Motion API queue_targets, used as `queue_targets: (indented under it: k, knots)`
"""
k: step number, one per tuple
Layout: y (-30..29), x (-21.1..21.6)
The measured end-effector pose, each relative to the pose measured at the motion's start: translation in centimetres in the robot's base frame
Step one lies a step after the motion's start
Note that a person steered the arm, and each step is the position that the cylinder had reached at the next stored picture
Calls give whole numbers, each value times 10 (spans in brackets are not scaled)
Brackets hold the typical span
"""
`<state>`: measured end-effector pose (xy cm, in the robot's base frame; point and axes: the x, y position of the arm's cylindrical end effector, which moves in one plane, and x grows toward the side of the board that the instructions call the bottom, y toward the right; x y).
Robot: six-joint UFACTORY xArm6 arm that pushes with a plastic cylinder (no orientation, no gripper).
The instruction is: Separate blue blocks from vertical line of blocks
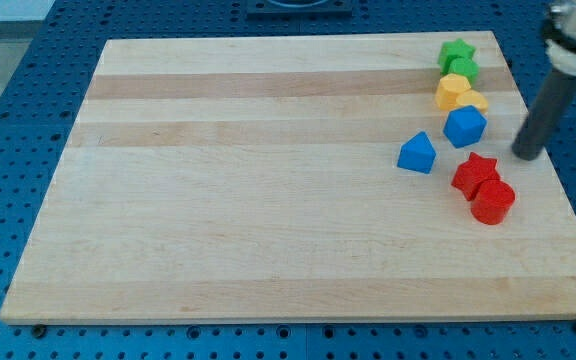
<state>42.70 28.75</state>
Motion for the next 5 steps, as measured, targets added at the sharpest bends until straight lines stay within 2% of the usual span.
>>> queue_targets:
  k: [1, 2, 5]
  knots:
    - [18, -35]
    - [-7, -42]
    - [-137, -31]
